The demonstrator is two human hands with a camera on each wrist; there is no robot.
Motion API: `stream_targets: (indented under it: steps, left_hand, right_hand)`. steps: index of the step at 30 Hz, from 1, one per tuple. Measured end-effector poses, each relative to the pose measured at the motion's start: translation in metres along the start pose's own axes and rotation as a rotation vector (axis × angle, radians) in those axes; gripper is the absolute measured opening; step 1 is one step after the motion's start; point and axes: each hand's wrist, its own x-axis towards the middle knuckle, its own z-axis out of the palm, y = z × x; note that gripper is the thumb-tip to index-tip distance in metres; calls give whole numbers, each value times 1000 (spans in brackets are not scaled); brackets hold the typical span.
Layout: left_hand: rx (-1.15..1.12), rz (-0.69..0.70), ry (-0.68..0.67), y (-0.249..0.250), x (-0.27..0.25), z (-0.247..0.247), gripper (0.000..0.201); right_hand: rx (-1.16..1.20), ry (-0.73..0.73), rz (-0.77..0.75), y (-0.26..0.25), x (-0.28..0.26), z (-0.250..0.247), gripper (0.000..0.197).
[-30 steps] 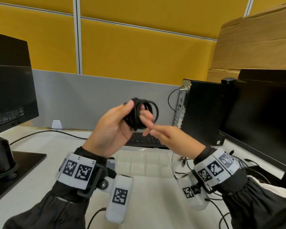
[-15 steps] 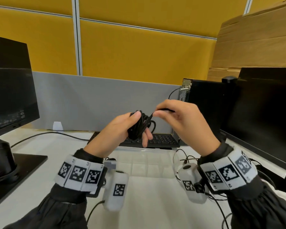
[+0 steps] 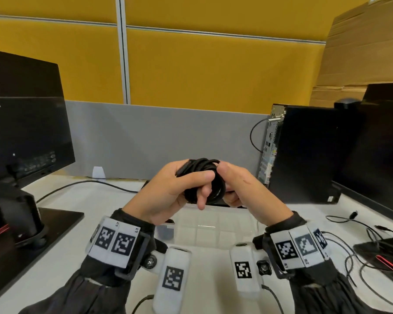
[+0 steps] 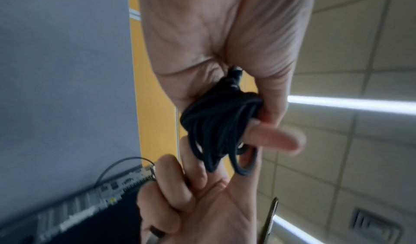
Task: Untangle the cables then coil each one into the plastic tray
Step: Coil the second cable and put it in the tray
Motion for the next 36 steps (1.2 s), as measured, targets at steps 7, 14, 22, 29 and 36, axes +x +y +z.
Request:
stream_targets:
  steps: [7,14,22,29,36]
  left_hand:
    - [275,43,217,-1,6,-7,31]
    - [27,-7,249,-7,14,2,38]
    - [-243,-12,259,-4,11,16,42]
    - [-167,32,427,5,8,16,41]
    - [-85,58,396,3,7,14,35]
  right_hand:
    - [22,25,-3,12,9,-3,44]
    - [44,-18,-28,-1,2,1,14]
    - [177,25,-27,-1,3,6,24]
    - [-51,105,-71,-6,-1,-2,29]
    - [-433,199,-227,-12,-13,-32,23]
